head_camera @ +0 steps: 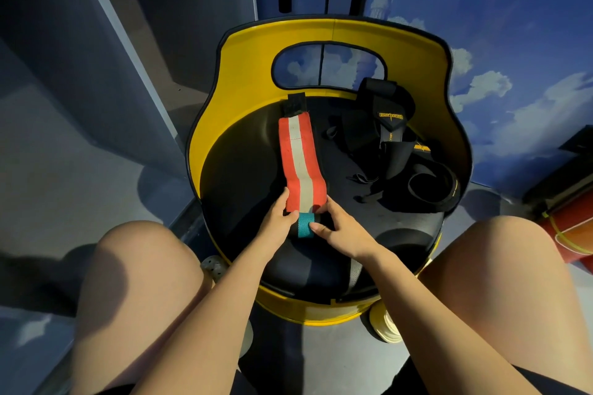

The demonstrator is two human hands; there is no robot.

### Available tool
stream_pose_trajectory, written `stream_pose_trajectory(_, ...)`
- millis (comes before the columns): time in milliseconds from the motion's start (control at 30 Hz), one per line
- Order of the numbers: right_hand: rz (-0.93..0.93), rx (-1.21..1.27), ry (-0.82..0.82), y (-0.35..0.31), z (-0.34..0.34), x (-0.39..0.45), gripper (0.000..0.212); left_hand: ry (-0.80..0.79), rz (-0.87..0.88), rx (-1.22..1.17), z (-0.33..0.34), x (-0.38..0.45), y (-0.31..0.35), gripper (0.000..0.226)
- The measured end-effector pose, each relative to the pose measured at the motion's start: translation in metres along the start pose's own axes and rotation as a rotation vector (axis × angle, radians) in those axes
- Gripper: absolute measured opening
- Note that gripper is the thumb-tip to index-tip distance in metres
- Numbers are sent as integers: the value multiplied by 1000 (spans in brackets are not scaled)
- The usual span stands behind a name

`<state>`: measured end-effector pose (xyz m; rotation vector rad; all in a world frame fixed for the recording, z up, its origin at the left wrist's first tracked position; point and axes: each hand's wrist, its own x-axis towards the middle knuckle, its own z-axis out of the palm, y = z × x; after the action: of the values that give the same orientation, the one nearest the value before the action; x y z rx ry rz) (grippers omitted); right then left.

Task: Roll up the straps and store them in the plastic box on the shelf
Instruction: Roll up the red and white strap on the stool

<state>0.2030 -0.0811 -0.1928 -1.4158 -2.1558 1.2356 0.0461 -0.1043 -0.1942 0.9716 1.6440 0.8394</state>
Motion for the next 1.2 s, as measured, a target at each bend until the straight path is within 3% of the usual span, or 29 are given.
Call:
stream_pose_trajectory(200,-40,-55,-78,0,-8,10,28,100,-79,40,0,0,-5,57)
stream_pose_trajectory(367,-34,-75,-142,2,-7,5,32,289,-87,-127,-9,1,-3,30)
stream_pose_trajectory(533,2,-103,-164,2,-11,3,34,270,-79,-260,-9,10,-3,19)
stream_pose_trajectory(700,43,-116,-153,5,-11,1,35,214,-24,-128,-6,14,1,35)
stream_pose_trajectory(900,12,-153,-69,6,-8,0,34,246,30,-12,-8,20,3,29)
stream_pose_trajectory(1067,-157,-162,170,2,1,-8,25,318,88,116,-7,17,2,24)
stream_pose_trajectory(1200,-153,-89,146,-2,3,-7,19,356,202,217,-13,5,7,26)
